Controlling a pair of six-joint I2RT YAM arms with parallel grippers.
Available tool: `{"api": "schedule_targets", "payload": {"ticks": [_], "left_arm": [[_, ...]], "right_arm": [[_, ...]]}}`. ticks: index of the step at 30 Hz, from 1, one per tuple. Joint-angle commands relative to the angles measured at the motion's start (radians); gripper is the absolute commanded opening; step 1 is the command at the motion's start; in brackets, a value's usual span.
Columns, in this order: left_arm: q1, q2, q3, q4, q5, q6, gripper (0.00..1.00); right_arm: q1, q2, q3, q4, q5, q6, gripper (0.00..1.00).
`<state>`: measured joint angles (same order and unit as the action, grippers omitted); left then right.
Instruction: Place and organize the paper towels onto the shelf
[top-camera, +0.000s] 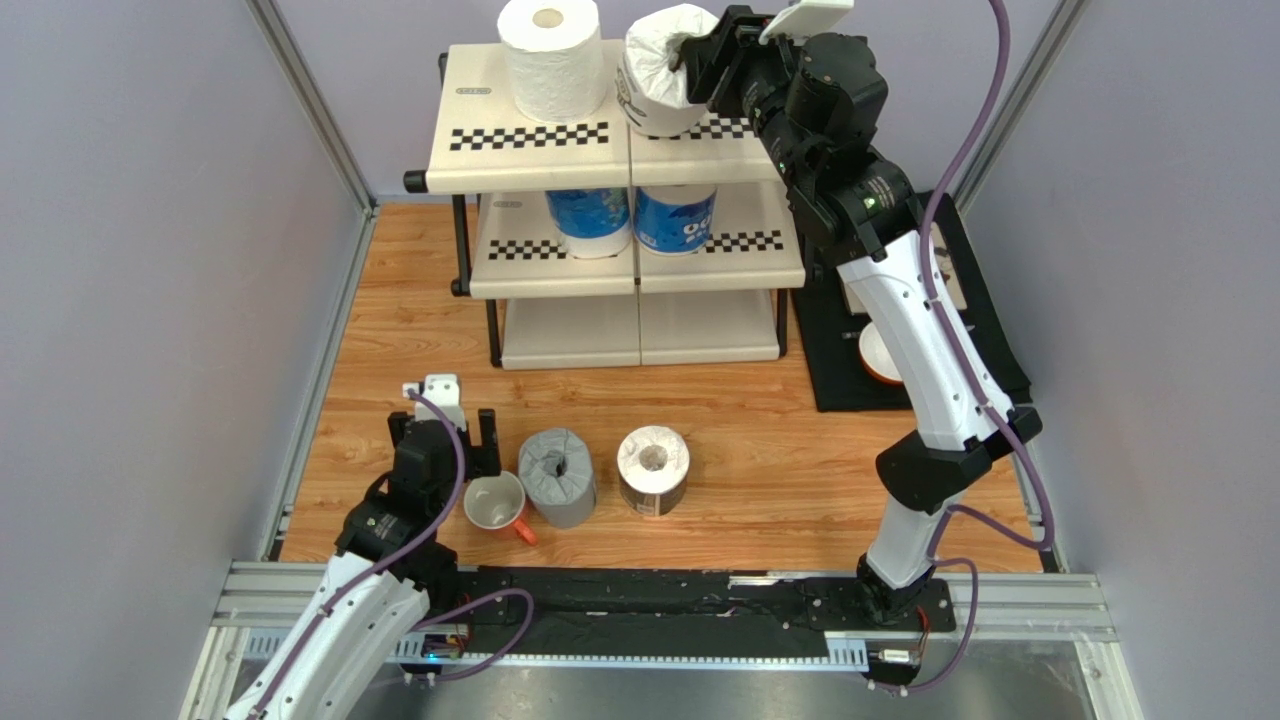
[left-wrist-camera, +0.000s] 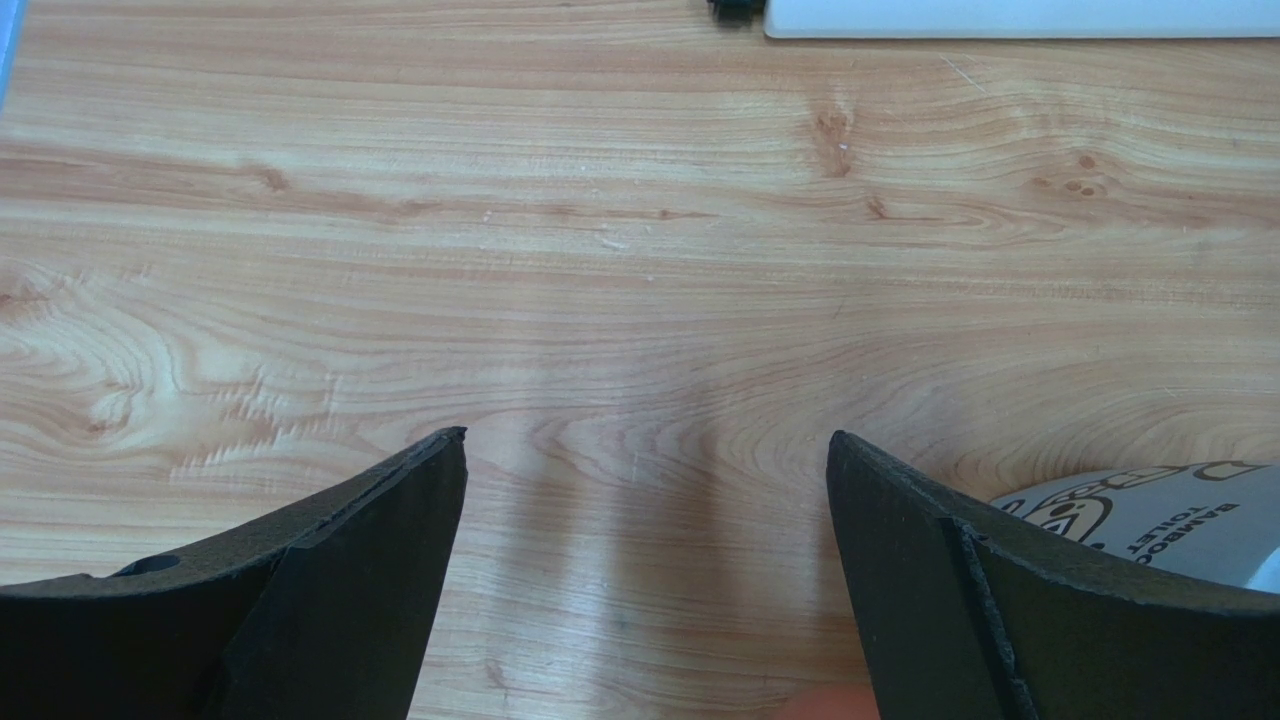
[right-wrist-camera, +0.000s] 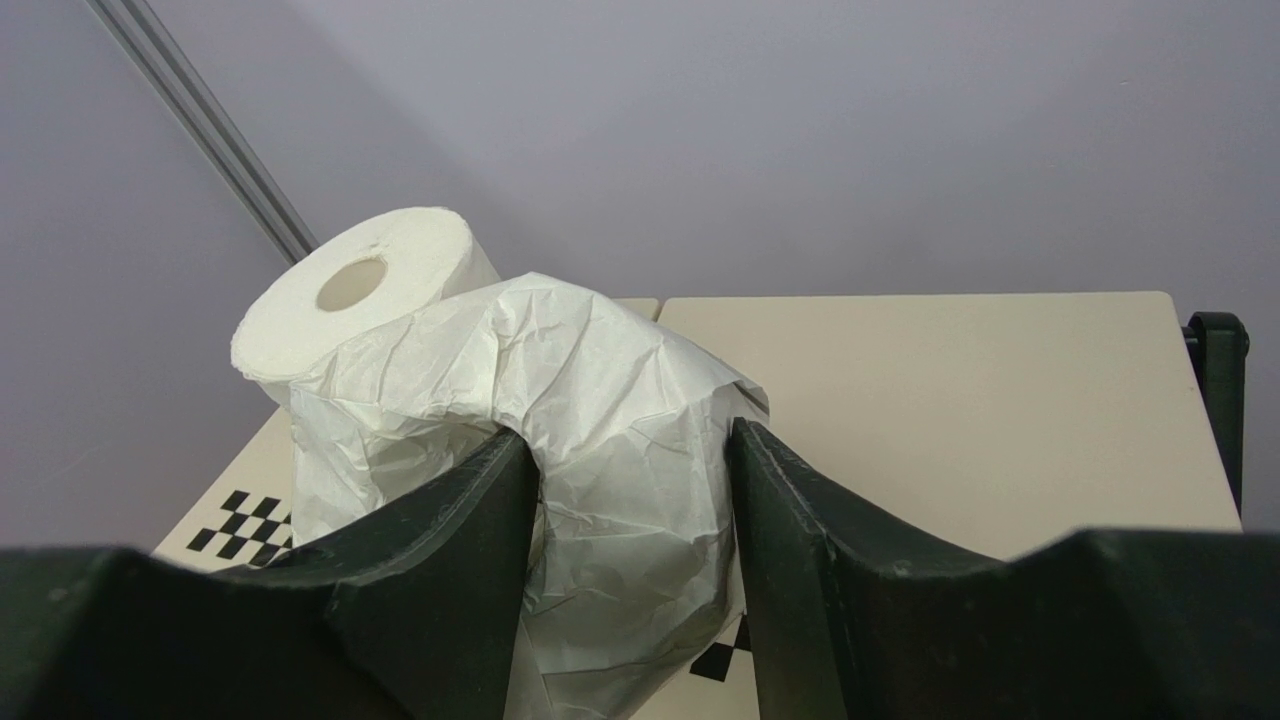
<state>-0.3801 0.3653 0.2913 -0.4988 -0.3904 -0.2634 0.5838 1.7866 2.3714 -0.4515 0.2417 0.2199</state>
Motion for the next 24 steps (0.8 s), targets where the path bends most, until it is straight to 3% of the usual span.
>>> {"api": "schedule_targets", "payload": {"ticks": [1, 9, 24], "left_arm": [[0.001, 0.007, 0.034, 0.009, 0.002, -0.004, 0.98], [0.001, 0.011, 0.032, 0.008, 0.002, -0.004, 0.98], [0.001, 0.012, 0.034, 0.006, 0.004, -0.002, 0.98]], "right_arm": [[-0.007, 0.007, 0.038, 0.071, -0.004, 0.003, 0.54], [-0.01, 0.022, 0.04, 0.07, -0.018, 0.007, 0.61], [-0.033, 0.045, 0.029, 0.166, -0.091, 0.022, 0.64]]}}
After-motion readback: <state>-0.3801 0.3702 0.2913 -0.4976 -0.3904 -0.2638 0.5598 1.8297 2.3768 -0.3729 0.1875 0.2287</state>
